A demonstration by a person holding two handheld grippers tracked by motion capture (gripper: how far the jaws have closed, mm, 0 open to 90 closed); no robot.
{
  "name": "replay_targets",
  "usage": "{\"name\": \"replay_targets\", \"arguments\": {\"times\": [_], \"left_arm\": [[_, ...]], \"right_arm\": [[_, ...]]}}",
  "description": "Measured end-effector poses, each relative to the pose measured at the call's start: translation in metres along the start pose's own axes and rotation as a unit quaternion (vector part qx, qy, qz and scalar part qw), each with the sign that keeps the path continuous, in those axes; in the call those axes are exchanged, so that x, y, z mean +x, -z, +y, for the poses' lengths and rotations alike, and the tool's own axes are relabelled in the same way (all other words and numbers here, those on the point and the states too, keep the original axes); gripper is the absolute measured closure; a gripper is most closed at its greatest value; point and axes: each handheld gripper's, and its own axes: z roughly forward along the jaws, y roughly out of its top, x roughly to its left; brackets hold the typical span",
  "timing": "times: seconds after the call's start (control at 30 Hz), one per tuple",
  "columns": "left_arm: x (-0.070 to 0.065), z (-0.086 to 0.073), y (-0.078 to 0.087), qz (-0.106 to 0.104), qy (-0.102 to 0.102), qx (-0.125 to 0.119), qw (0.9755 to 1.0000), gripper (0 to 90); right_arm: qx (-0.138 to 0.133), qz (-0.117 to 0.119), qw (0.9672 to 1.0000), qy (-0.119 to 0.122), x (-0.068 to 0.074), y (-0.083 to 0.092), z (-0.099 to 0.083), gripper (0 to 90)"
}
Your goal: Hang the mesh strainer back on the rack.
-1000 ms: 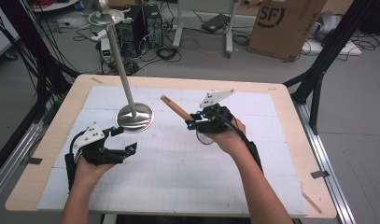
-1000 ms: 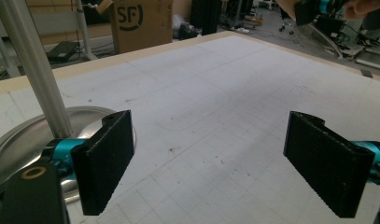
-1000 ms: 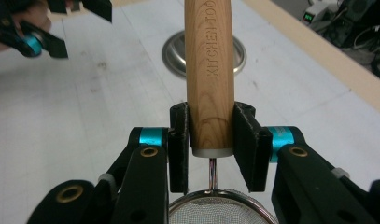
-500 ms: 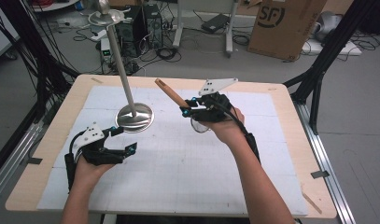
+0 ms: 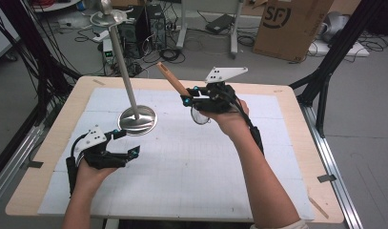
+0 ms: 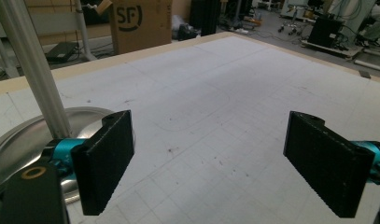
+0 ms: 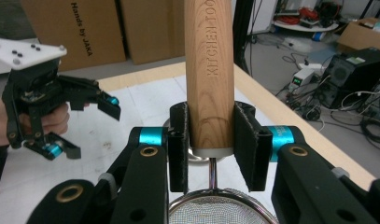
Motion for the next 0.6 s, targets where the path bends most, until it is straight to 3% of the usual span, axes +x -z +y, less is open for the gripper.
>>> {"name": "replay_targets", "arguments": {"times": [0.17,0.23,0.6], "left_arm": [[0.0,0.0,0.0,0.0,0.001,-0.002,1.0,16.7],[0.001,0.0,0.0,-0.001,0.0,-0.001,1.0,16.7],[0.001,0.0,0.002,-0.001,0.004,-0.005,1.0,16.7]], "right_arm": [[-0.009,-0.002,0.9999,0.009,0.0,-0.002,0.01,68.6],[-0.018,0.0,0.9996,0.023,0.0,-0.004,0.016,68.7],[-0.025,0.026,0.9991,0.022,-0.007,-0.011,0.038,68.6]]}}
